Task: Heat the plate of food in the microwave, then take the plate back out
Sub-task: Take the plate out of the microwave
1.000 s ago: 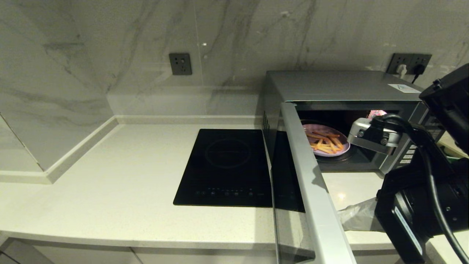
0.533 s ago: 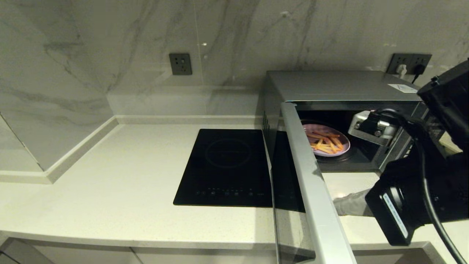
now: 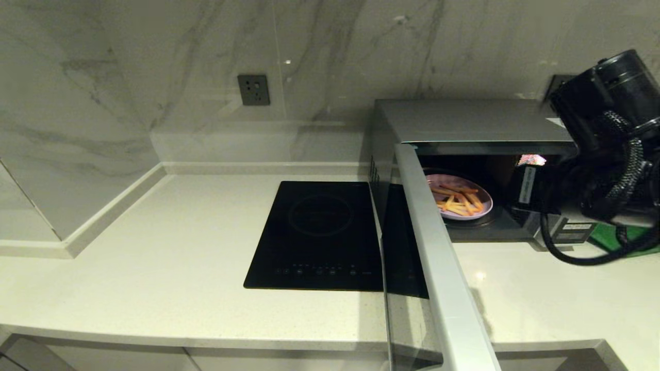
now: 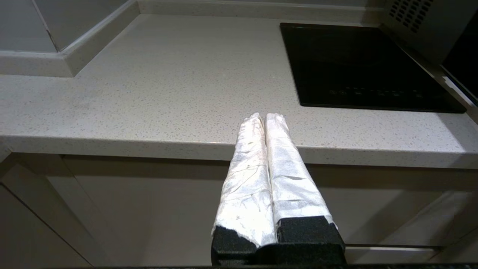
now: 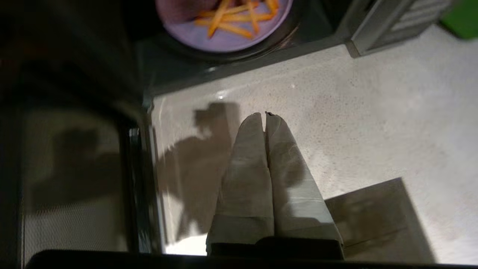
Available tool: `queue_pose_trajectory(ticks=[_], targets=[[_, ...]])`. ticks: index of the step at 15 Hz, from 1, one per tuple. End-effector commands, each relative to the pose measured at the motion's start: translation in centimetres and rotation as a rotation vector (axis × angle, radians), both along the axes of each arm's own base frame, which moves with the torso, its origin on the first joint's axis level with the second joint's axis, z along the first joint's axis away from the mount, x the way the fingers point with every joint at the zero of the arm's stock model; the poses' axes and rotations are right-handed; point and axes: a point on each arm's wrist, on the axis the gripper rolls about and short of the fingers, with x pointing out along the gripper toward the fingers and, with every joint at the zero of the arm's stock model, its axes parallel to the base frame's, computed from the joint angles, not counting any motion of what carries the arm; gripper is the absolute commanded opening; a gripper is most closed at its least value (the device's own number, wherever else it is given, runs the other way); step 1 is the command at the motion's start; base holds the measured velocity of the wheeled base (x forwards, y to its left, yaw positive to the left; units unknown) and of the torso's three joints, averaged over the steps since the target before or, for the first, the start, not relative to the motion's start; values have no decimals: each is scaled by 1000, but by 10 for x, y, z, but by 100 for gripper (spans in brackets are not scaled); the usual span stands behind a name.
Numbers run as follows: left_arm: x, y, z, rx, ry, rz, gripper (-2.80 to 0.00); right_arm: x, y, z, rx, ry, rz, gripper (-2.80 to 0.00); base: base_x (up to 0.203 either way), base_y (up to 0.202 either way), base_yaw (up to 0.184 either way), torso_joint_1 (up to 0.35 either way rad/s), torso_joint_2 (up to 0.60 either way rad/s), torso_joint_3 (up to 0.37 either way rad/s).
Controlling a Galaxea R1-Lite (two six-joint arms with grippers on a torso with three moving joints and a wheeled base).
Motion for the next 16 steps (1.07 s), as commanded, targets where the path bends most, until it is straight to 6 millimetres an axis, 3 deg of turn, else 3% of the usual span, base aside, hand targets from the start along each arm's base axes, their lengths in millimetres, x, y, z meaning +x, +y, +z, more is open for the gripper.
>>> queue_pose_trajectory(ticks=[1,3,4,7,9,11,16], targets=[[0,0,0,-1,-1,1,-280,39,-12,-15,69,9,-180,-280,0,0,0,0,0,0],[0,0,0,-1,-1,1,-280,61,-25,-25,142,10,-307,-280,0,0,0,0,0,0],[0,0,0,-1,-1,1,-280,64,-25,-26,198,22,-308,0,0,0,0,0,0,0],[0,0,0,-1,-1,1,-280,72,-35,-16,495,52,-284,0,0,0,0,0,0,0],[0,0,0,-1,-1,1,-280,76,-52,-18,709,146,-238,0,0,0,0,0,0,0],[0,0,0,-1,-1,1,-280,80,-66,-33,817,222,-220,0,0,0,0,0,0,0],[0,0,0,-1,-1,1,-280,101,-84,-79,885,166,-209,0,0,0,0,0,0,0]])
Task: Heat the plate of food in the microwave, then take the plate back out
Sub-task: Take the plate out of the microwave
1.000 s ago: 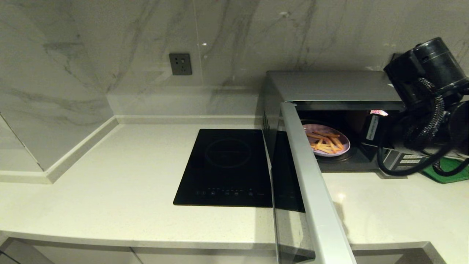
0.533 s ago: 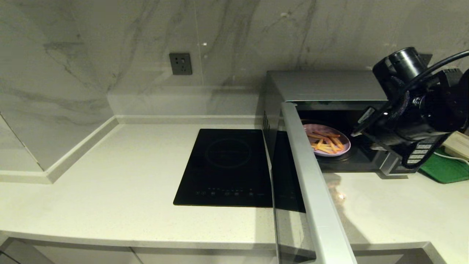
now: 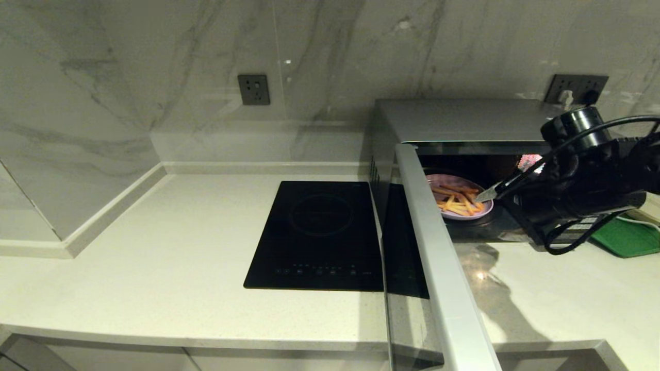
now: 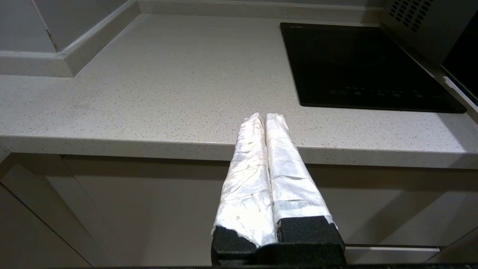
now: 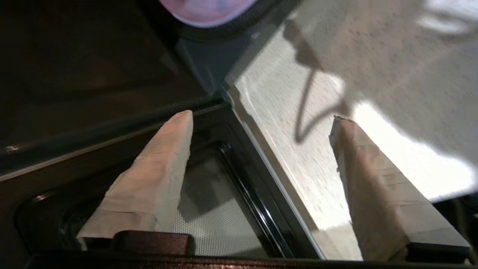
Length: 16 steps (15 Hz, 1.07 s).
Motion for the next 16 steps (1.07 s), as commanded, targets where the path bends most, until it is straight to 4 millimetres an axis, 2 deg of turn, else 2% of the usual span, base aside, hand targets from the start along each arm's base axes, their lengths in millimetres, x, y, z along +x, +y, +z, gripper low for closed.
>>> queue_pose_trajectory(ticks=[1,8,16], targets=[[0,0,0,-1,0,1,-280,10,-8,-22,30,-13,-8,0,0,0,0,0,0,0],[0,0,0,-1,0,1,-280,42,-12,-49,42,-34,-26,0,0,0,0,0,0,0],[0,0,0,-1,0,1,-280,69,-13,-65,-2,-30,-69,0,0,0,0,0,0,0]])
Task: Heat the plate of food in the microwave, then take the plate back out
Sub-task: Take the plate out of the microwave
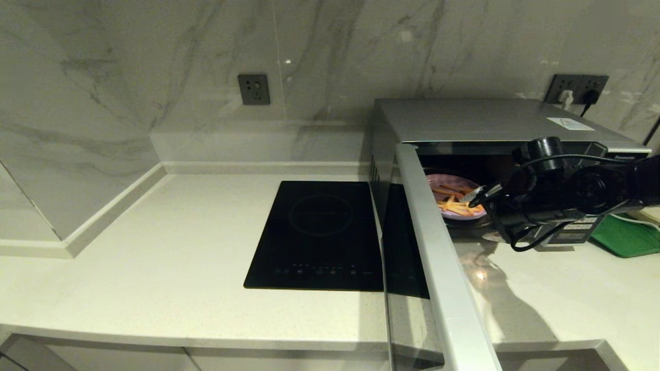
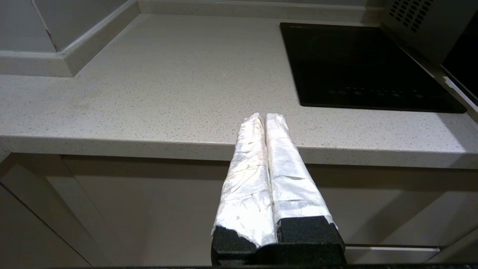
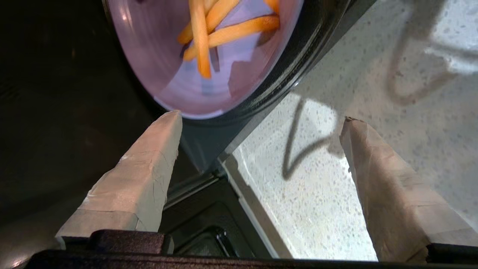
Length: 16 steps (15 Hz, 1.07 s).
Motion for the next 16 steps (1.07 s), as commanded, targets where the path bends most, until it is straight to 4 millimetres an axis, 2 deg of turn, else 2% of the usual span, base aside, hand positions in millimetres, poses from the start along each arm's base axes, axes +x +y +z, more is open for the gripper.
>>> queue_pose_trajectory(ticks=[1,11,16], targets=[[0,0,0,-1,0,1,-280,9,1,-13,1,29,-6,0,0,0,0,0,0,0],[0,0,0,-1,0,1,-280,20,-1,-31,-53,60,-63,0,0,0,0,0,0,0],[0,0,0,-1,0,1,-280,21,-3,-33,-80,66,-87,0,0,0,0,0,0,0]])
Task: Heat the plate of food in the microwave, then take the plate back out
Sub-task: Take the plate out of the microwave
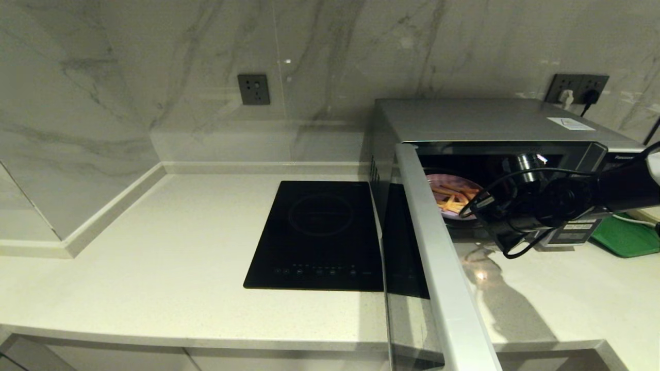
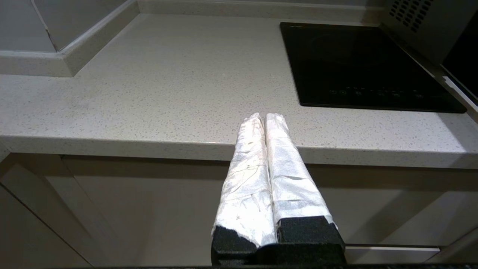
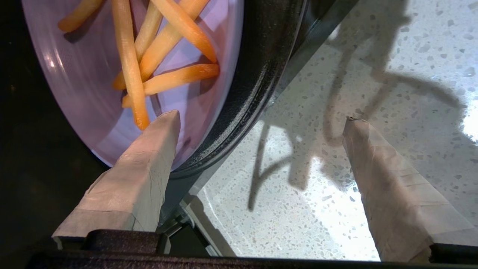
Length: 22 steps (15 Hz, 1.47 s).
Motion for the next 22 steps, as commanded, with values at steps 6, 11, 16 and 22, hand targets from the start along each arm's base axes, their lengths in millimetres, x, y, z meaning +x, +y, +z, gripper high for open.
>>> queue_pose_trajectory(ticks=[6,11,16,22], targets=[[0,0,0,-1,-1,1,-280,-5,-1,3,-5,9,-15,0,0,0,0,0,0,0],[0,0,0,-1,-1,1,-280,-10,-4,1,-20,49,-31,0,0,0,0,0,0,0],[0,0,0,-1,-1,1,-280,-13,-6,6,-31,46,-45,0,0,0,0,0,0,0],[0,0,0,-1,-1,1,-280,-15,-6,4,-42,92,-40,0,0,0,0,0,0,0]])
